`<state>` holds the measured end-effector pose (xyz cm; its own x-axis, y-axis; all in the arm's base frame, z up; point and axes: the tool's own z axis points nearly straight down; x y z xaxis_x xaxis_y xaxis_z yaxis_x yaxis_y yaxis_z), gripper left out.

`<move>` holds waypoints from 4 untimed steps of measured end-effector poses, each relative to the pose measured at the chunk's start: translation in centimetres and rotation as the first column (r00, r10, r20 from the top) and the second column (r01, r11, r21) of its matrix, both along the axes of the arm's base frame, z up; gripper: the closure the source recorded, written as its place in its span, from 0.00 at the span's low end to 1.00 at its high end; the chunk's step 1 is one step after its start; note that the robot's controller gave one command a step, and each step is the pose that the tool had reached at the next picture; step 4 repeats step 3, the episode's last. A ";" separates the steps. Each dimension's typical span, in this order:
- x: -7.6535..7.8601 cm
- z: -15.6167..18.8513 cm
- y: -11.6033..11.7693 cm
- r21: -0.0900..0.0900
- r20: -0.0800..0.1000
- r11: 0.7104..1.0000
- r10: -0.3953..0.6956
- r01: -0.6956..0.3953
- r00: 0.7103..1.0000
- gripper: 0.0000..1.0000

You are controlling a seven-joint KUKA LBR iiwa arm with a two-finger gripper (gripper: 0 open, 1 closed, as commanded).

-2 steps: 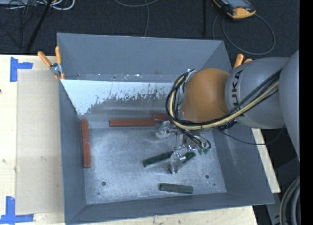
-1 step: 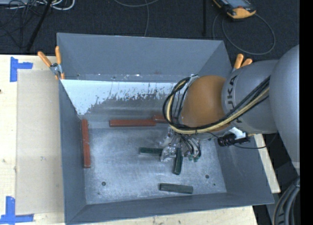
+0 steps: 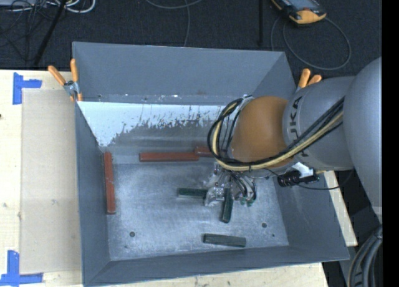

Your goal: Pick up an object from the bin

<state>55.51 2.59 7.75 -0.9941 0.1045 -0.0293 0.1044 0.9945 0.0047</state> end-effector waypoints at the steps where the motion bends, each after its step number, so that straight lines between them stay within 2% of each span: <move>1: -0.1 0.2 0.0 0.000 -0.006 1.000 0.000 0.000 1.000 1.00; 2: -0.5 1.3 0.0 -0.001 -0.027 1.000 0.001 -0.001 1.000 1.00; 4: -0.3 2.3 0.0 -0.001 -0.027 1.000 0.000 0.000 1.000 1.00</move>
Offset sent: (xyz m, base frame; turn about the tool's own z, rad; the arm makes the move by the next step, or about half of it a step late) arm 0.0001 0.0000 0.0139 -0.0001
